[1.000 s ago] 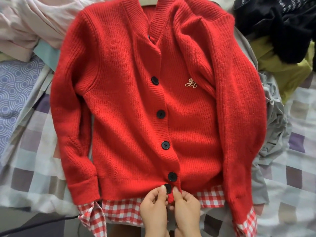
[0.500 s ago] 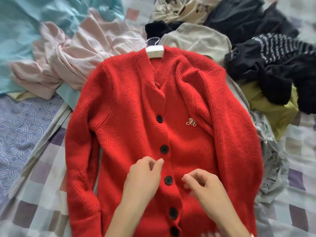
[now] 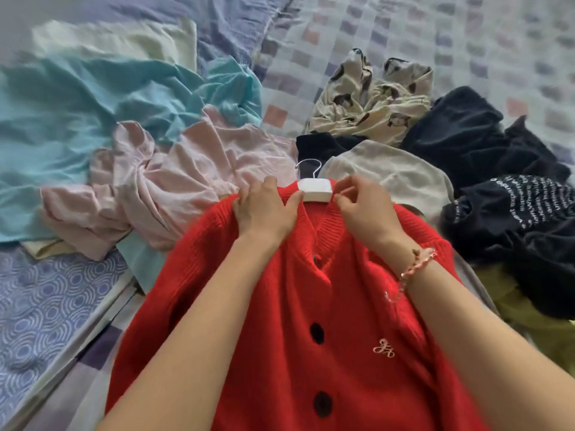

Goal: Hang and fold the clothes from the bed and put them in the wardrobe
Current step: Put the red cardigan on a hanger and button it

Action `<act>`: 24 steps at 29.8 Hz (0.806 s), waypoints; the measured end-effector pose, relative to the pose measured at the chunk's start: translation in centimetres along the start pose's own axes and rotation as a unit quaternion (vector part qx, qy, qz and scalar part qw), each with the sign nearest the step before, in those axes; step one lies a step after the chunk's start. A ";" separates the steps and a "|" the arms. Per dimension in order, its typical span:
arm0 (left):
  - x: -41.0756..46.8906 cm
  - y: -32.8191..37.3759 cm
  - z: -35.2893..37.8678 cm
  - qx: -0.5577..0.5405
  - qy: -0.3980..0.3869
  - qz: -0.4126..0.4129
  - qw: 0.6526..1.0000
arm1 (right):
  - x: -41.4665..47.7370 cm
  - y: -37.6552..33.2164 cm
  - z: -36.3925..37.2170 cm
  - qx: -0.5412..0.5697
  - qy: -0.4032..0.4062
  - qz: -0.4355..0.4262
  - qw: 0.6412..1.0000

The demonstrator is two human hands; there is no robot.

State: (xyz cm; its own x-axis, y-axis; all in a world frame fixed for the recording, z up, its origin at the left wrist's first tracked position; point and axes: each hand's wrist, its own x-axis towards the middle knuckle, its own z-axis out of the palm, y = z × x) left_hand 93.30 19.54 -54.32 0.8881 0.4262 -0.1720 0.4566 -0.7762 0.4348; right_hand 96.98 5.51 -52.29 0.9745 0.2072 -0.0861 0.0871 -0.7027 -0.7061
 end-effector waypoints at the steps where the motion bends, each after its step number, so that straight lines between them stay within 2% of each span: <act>1: 0.3 0.2 0.5 0.028 -0.030 0.001 0.999 | 0.9 0.3 0.3 -0.032 -0.004 -0.021 0.999; 3: 2.2 -0.2 1.3 0.067 -0.085 -0.005 0.994 | 4.2 1.1 2.1 -0.131 -0.056 -0.049 0.989; 5: 4.0 -0.9 1.9 0.099 -0.117 0.003 0.988 | 7.1 1.6 3.6 -0.231 -0.138 -0.029 0.963; 7: 4.7 -1.9 2.2 0.098 -0.103 0.050 0.989 | 8.9 1.5 4.2 -0.271 -0.214 0.013 0.938; 9: 4.8 -3.3 2.1 0.060 -0.068 0.119 0.989 | 9.8 0.4 4.3 -0.276 -0.247 0.020 0.929; 13: 3.8 -5.3 0.9 -0.061 -0.033 0.228 0.971 | 9.2 -1.9 1.8 -0.218 -0.241 0.008 0.946; 16: 2.5 -6.0 -1.1 -0.109 -0.037 0.289 0.950 | 7.1 -3.3 -0.4 -0.094 -0.208 0.001 0.974; 18: 1.5 -6.4 -2.5 -0.097 -0.030 0.332 0.938 | 5.6 -4.9 -1.9 -0.039 -0.228 -0.007 0.973; 21: -1.0 -6.9 -4.5 -0.075 -0.026 0.374 0.924 | 3.1 -7.5 -4.4 -0.040 -0.300 -0.045 0.952; 23: -2.8 -7.0 -5.9 -0.065 -0.014 0.382 0.922 | 1.5 -8.8 -5.8 -0.031 -0.299 -0.096 0.949; 24: -3.9 -6.7 -7.3 -0.064 -0.004 0.378 0.924 | 0.5 -10.0 -6.9 -0.027 -0.273 -0.126 0.953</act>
State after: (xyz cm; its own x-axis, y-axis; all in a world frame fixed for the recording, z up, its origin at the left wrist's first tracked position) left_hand 86.42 26.49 -50.16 0.9513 -0.2191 0.2167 -0.3034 -0.7892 0.5340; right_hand 97.98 7.93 -40.46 0.6702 0.6866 -0.2818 0.3292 -0.6153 -0.7162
